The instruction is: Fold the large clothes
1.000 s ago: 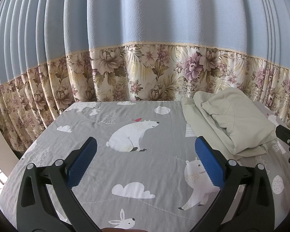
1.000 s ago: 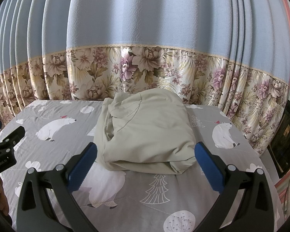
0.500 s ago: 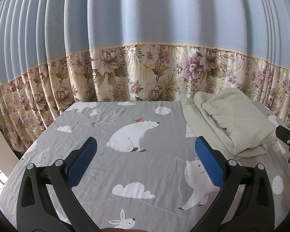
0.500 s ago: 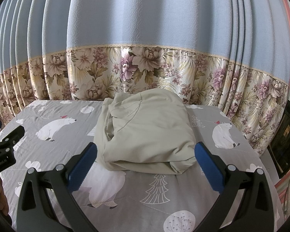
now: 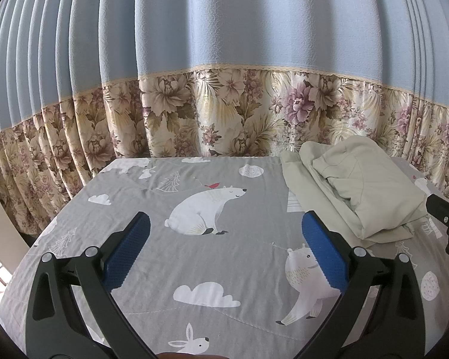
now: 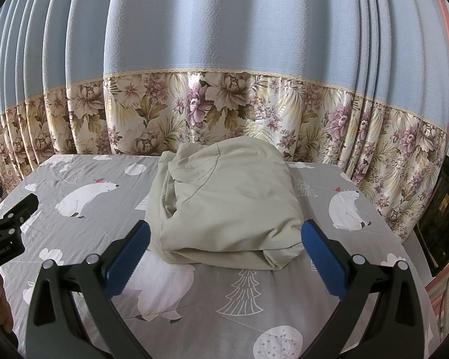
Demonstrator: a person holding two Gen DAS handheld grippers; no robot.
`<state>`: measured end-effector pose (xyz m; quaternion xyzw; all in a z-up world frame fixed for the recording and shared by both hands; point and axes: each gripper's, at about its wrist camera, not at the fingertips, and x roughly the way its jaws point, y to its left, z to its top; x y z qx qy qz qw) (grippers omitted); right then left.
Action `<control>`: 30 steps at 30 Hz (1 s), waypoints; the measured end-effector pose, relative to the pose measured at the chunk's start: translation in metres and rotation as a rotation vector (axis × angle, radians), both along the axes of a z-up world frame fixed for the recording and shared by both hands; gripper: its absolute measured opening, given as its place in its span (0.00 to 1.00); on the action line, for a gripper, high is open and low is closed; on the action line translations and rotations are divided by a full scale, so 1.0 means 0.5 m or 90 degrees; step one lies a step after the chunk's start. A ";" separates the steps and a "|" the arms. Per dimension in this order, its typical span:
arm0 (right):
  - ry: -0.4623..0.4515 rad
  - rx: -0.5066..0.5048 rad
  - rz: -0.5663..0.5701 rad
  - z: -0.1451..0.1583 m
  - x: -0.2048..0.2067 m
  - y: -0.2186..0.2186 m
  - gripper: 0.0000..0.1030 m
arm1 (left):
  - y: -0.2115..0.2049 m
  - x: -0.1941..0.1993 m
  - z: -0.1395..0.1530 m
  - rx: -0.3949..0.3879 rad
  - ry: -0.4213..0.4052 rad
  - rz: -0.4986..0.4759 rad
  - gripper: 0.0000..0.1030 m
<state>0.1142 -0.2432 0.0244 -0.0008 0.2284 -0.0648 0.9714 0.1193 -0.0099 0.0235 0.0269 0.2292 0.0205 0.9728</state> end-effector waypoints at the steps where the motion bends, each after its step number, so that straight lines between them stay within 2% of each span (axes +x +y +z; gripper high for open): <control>1: 0.001 0.000 0.001 0.000 0.001 0.000 0.98 | 0.000 0.000 0.000 -0.001 0.000 0.000 0.97; 30: 0.001 -0.001 0.000 -0.001 0.000 0.001 0.98 | 0.003 -0.001 0.003 -0.001 -0.002 -0.001 0.97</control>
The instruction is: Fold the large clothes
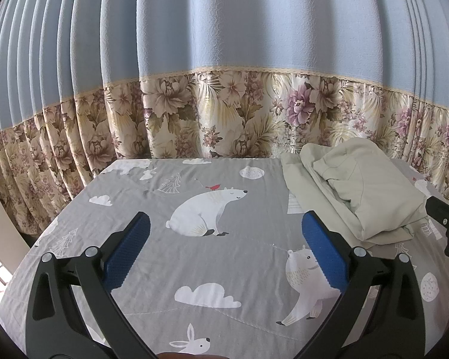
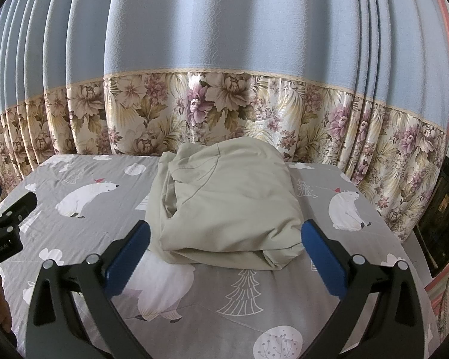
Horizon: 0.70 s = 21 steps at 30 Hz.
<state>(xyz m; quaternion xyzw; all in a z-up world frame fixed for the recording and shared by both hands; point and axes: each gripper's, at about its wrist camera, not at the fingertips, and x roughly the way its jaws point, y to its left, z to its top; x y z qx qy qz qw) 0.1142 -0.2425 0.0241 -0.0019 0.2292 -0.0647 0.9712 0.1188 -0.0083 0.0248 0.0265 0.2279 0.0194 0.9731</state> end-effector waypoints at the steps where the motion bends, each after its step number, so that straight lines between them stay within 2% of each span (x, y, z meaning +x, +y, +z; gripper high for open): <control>1: 0.001 -0.001 0.000 0.001 0.000 0.000 0.98 | 0.000 0.000 0.000 0.000 -0.001 0.001 0.97; 21: 0.000 -0.001 -0.001 0.001 -0.001 0.002 0.98 | 0.001 0.002 0.002 0.003 0.000 0.004 0.97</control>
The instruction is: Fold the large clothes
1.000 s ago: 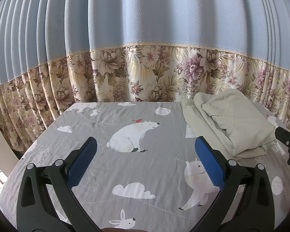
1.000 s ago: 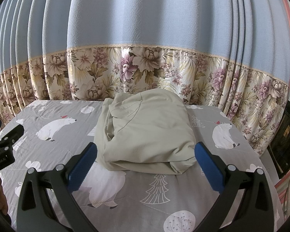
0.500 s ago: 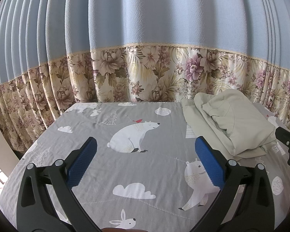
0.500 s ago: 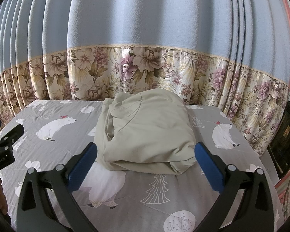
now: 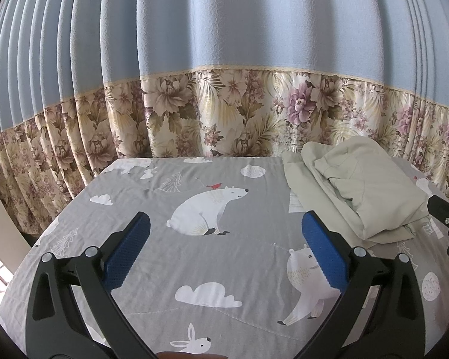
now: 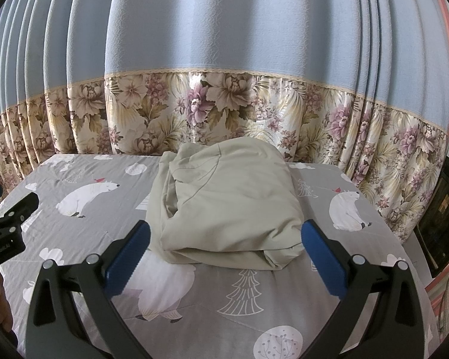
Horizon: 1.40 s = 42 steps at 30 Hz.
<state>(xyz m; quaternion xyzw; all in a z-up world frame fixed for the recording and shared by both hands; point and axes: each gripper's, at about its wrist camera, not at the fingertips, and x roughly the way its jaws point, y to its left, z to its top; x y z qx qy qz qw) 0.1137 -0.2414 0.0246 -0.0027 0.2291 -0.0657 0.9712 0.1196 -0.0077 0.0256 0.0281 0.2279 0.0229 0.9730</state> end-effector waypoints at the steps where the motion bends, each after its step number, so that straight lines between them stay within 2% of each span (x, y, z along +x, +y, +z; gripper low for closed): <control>1: 0.000 0.000 0.000 -0.001 0.000 0.001 0.98 | 0.000 0.001 0.000 0.000 0.000 0.000 0.97; 42: 0.001 -0.001 -0.002 0.000 0.000 0.005 0.98 | -0.006 -0.002 -0.003 0.005 -0.002 0.003 0.97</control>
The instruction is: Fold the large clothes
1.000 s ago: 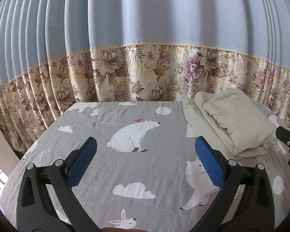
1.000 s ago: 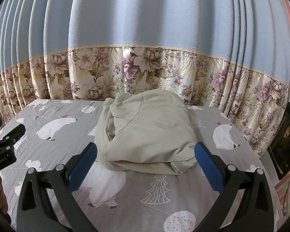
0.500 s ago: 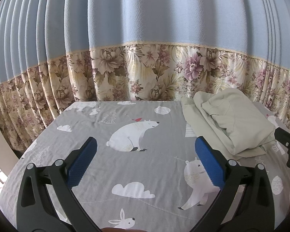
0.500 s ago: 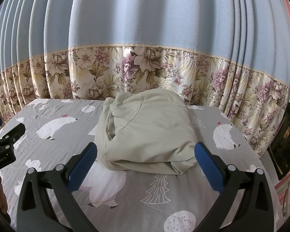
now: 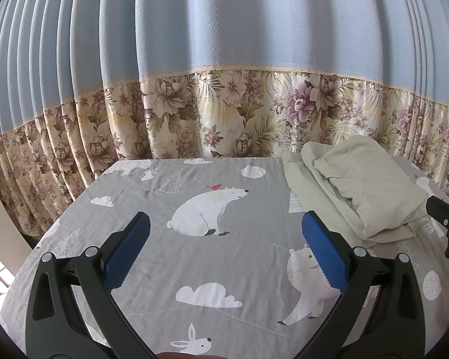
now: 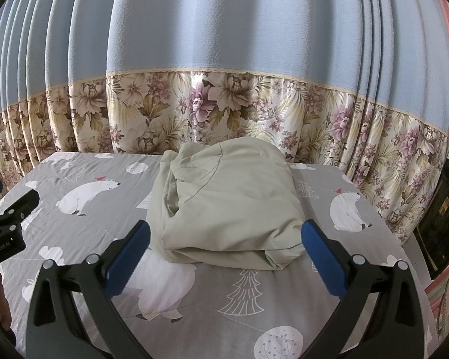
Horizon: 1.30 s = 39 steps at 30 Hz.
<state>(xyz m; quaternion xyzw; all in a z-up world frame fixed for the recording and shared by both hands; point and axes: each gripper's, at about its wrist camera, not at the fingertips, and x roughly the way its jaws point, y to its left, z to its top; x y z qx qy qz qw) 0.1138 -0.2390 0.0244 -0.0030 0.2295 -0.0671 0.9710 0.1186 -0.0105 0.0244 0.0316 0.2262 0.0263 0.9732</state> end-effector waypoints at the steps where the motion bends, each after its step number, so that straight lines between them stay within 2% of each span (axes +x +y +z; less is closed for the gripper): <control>1: 0.000 0.000 0.000 0.000 0.000 0.000 0.98 | 0.000 0.000 0.000 0.001 0.000 0.000 0.97; 15: 0.001 -0.001 0.000 0.000 0.000 0.001 0.98 | 0.002 0.004 -0.001 -0.008 0.007 -0.005 0.97; 23: 0.001 0.000 0.000 0.000 0.001 0.000 0.98 | -0.005 -0.001 0.002 0.013 -0.008 0.005 0.97; 34: 0.001 0.000 0.001 0.000 0.001 0.000 0.98 | 0.012 0.007 0.005 -0.021 0.007 0.009 0.97; 39: 0.001 -0.001 0.002 -0.001 0.003 0.000 0.98 | 0.013 0.007 0.004 -0.020 0.006 0.007 0.97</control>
